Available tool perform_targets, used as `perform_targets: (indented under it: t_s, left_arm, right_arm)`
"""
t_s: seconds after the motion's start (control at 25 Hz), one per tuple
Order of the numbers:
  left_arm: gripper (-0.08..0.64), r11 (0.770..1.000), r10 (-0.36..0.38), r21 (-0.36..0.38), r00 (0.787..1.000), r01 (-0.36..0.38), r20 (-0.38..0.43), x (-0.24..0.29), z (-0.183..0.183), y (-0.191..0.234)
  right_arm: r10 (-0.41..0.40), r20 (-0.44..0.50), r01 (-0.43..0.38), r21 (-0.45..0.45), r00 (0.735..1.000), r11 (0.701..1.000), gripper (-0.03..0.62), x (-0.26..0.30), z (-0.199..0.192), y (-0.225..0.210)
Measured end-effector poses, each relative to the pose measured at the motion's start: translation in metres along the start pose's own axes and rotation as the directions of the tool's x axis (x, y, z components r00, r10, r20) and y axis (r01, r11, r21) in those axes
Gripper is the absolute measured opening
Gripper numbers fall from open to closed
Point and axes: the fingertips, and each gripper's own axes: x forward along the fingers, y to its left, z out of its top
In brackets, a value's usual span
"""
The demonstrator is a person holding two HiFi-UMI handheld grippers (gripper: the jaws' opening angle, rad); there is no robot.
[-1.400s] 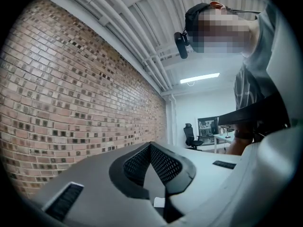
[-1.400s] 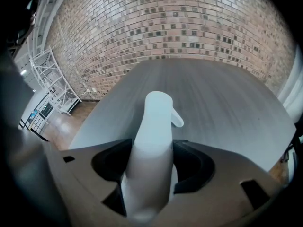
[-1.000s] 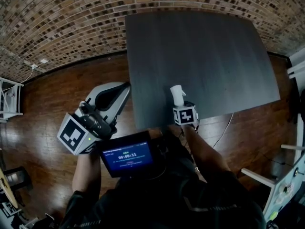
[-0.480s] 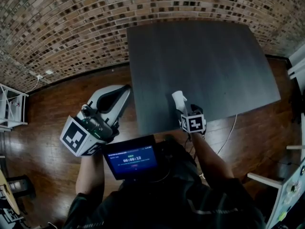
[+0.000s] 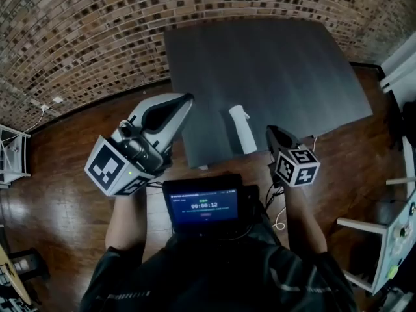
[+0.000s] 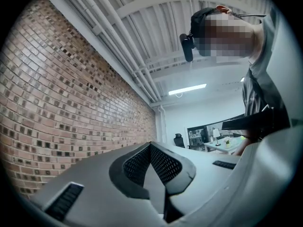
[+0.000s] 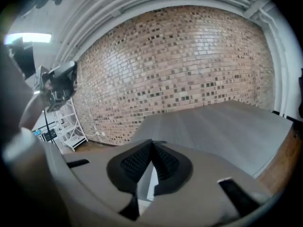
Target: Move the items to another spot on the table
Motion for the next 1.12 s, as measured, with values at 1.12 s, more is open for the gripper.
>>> perform_targets:
  t_s: [1.12]
  left_arm:
    - [-0.006, 0.999, 0.001, 0.043, 1.000, 0.000, -0.023, 0.061, -0.003, -0.102]
  right_arm:
    - [0.137, 0.153, -0.122, -0.101, 0.979, 0.987, 0.002, -0.128, 0.044, -0.025]
